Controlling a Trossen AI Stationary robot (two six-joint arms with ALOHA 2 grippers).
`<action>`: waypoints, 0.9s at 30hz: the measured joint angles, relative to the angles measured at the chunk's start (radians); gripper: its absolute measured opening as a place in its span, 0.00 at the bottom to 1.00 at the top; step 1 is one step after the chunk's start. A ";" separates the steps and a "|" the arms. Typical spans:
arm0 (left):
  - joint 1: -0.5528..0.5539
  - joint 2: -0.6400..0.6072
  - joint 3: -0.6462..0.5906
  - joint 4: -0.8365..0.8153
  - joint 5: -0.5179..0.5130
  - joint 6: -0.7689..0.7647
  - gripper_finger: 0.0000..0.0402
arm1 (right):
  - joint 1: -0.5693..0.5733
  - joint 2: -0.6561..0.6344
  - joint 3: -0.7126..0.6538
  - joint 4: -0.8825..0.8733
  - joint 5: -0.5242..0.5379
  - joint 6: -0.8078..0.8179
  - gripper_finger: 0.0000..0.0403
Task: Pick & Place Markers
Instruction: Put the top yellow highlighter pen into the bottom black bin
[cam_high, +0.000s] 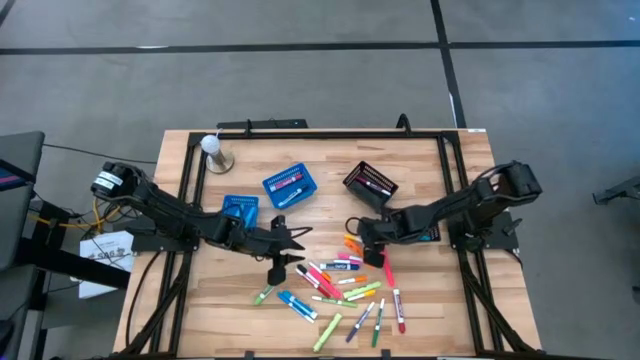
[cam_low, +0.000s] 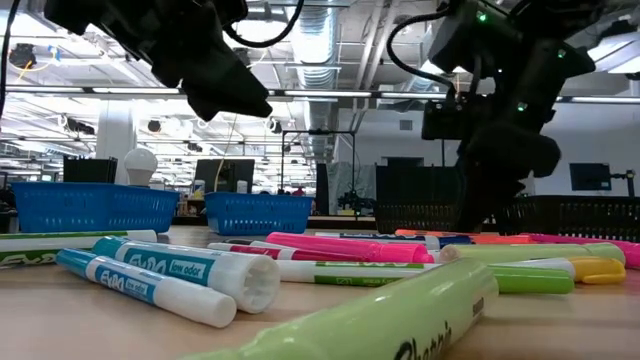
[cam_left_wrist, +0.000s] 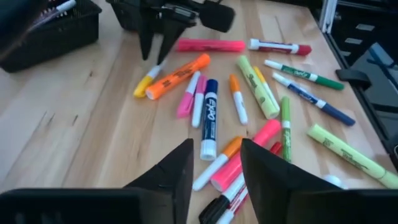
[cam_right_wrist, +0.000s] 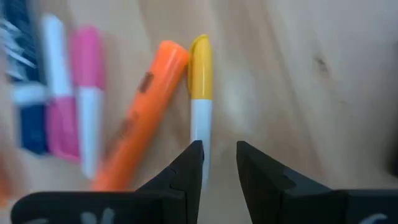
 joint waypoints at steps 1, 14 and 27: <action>0.002 0.000 0.000 -0.001 -0.001 0.000 0.34 | 0.000 0.006 0.000 0.007 -0.002 0.000 0.23; 0.025 0.000 0.000 -0.015 -0.008 0.003 0.38 | -0.014 -0.020 -0.004 -0.008 -0.009 -0.017 0.23; 0.025 0.000 0.000 -0.021 -0.008 0.003 0.37 | -0.025 0.072 0.002 0.007 -0.013 -0.086 0.19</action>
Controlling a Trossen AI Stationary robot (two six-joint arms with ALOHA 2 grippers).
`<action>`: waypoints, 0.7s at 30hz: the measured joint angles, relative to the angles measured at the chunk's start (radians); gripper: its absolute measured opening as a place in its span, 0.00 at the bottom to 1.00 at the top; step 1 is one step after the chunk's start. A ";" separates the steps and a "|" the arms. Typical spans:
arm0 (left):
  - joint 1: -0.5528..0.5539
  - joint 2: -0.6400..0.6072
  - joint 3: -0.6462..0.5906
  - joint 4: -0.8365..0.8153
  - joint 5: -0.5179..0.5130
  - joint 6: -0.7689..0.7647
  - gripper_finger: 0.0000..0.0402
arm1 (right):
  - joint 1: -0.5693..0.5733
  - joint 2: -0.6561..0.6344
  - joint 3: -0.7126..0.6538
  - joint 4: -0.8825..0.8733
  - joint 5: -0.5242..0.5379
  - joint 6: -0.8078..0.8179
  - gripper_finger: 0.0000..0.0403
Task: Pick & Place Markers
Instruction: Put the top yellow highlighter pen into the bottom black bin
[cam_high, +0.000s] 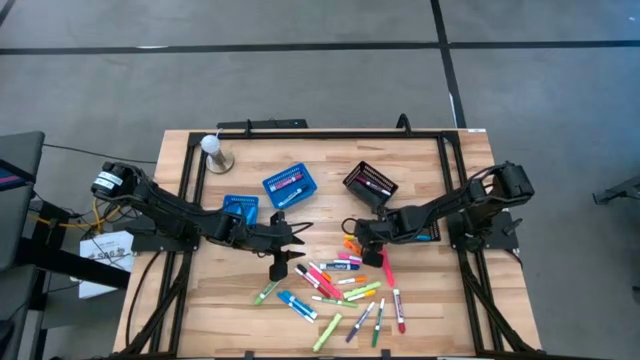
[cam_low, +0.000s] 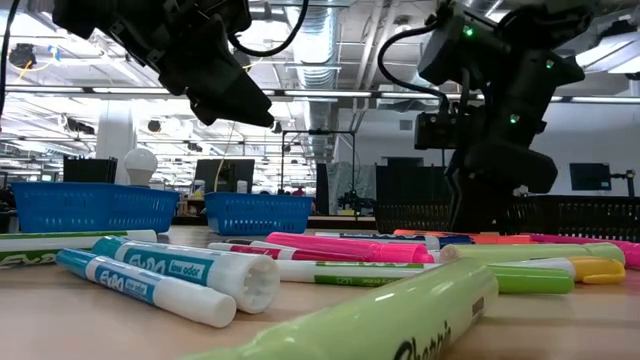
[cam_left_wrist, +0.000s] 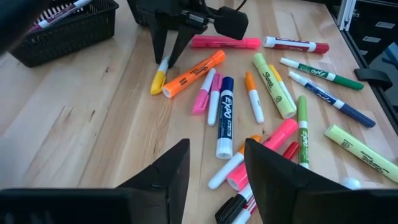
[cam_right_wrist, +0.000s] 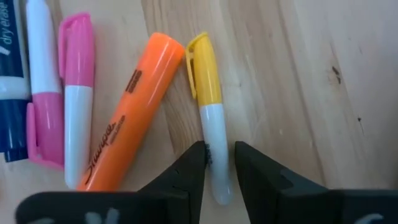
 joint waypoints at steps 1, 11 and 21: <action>0.000 0.000 0.000 0.000 0.000 0.000 0.37 | 0.003 -0.016 -0.001 -0.002 -0.010 -0.004 0.16; 0.000 0.000 0.000 -0.003 0.000 -0.003 0.34 | 0.016 -0.248 0.079 -0.225 -0.035 -0.035 0.10; 0.000 0.000 0.000 -0.005 0.000 -0.003 0.33 | 0.040 -0.510 0.078 -0.769 0.087 0.314 0.06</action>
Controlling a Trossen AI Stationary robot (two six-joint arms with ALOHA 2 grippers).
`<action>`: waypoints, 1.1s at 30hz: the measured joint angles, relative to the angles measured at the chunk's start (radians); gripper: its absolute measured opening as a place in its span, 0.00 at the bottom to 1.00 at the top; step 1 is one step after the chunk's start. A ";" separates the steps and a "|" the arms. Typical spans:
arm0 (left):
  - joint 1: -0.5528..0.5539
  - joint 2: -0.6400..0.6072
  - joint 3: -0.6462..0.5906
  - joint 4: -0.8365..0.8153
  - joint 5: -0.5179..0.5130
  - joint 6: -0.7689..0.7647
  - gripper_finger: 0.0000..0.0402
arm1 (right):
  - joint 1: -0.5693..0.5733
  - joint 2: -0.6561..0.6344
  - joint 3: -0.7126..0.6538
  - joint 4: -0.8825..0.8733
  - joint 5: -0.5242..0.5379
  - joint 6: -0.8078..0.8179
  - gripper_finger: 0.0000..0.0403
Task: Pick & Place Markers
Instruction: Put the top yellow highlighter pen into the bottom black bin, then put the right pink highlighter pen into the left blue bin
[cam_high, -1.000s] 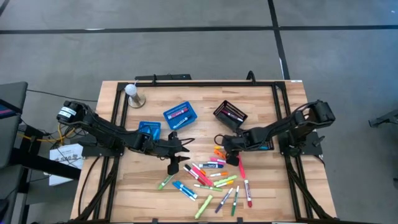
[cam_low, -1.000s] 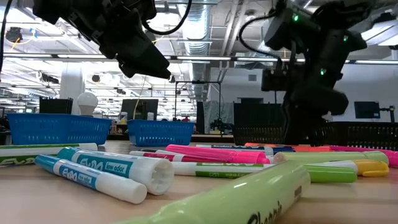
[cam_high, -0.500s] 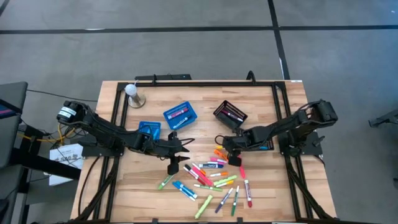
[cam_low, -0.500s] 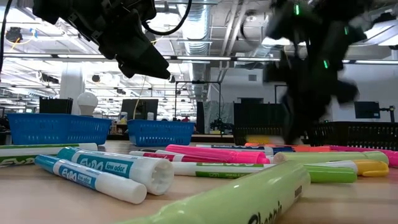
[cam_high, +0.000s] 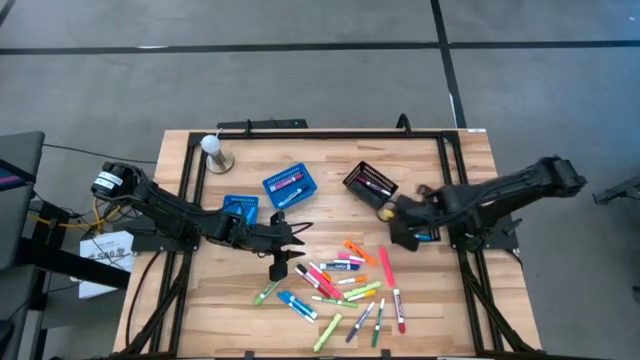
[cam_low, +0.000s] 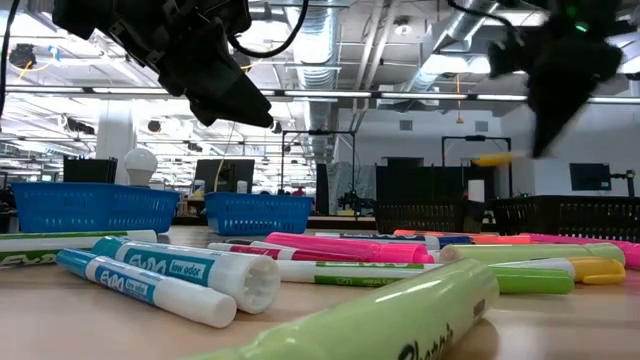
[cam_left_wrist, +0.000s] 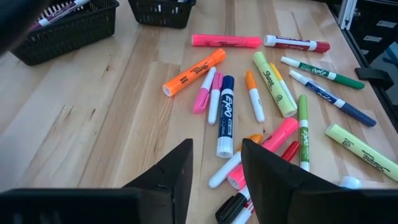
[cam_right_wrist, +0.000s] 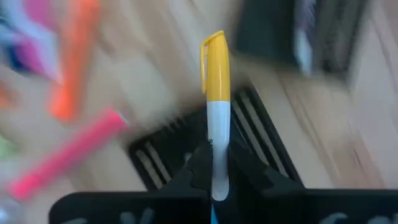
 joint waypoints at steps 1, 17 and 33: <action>0.000 0.000 0.000 0.000 0.000 0.000 0.33 | 0.004 -0.013 -0.019 -0.027 -0.006 0.043 0.07; 0.000 0.000 0.000 -0.003 0.000 0.003 0.32 | 0.064 -0.045 -0.153 0.003 -0.044 0.159 0.20; 0.000 0.000 0.000 -0.003 -0.031 0.000 0.32 | 0.074 -0.046 -0.087 0.242 -0.143 0.430 0.35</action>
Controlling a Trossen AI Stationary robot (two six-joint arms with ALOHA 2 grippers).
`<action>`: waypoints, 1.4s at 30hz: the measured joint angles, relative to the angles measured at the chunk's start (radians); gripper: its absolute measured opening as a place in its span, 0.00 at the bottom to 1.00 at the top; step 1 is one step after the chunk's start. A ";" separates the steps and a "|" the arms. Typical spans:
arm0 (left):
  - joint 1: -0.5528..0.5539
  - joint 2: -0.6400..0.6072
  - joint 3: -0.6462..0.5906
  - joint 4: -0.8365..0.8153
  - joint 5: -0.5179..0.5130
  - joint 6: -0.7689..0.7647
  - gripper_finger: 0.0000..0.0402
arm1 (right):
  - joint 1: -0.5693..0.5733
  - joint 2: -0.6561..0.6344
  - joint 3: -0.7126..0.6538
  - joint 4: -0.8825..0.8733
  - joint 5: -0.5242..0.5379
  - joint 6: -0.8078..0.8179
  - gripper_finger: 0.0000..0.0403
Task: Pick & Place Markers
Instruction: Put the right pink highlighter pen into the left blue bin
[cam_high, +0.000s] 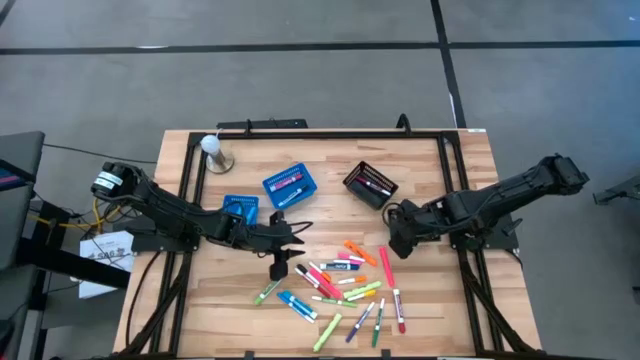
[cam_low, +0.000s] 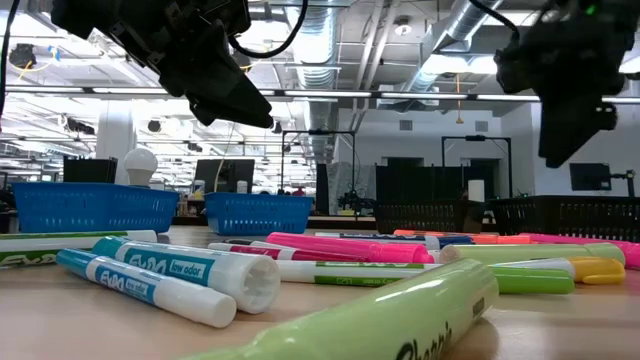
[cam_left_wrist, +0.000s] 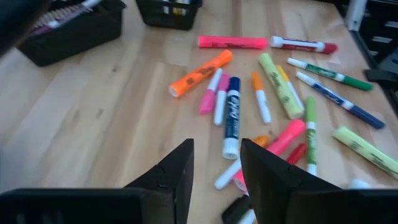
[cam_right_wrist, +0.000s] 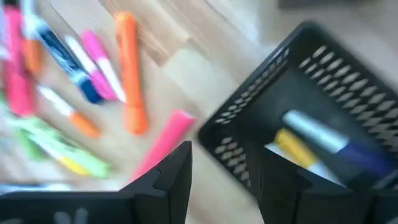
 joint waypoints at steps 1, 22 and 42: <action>0.000 0.000 0.000 0.000 -0.014 0.000 0.32 | 0.013 0.000 0.002 0.013 -0.015 0.033 0.34; 0.059 0.000 0.000 0.000 -0.048 0.000 0.32 | 0.167 0.479 0.134 0.174 -0.075 0.217 0.32; 0.058 0.000 0.000 0.000 -0.048 0.002 0.32 | 0.114 0.480 0.237 0.082 -0.115 -0.012 0.11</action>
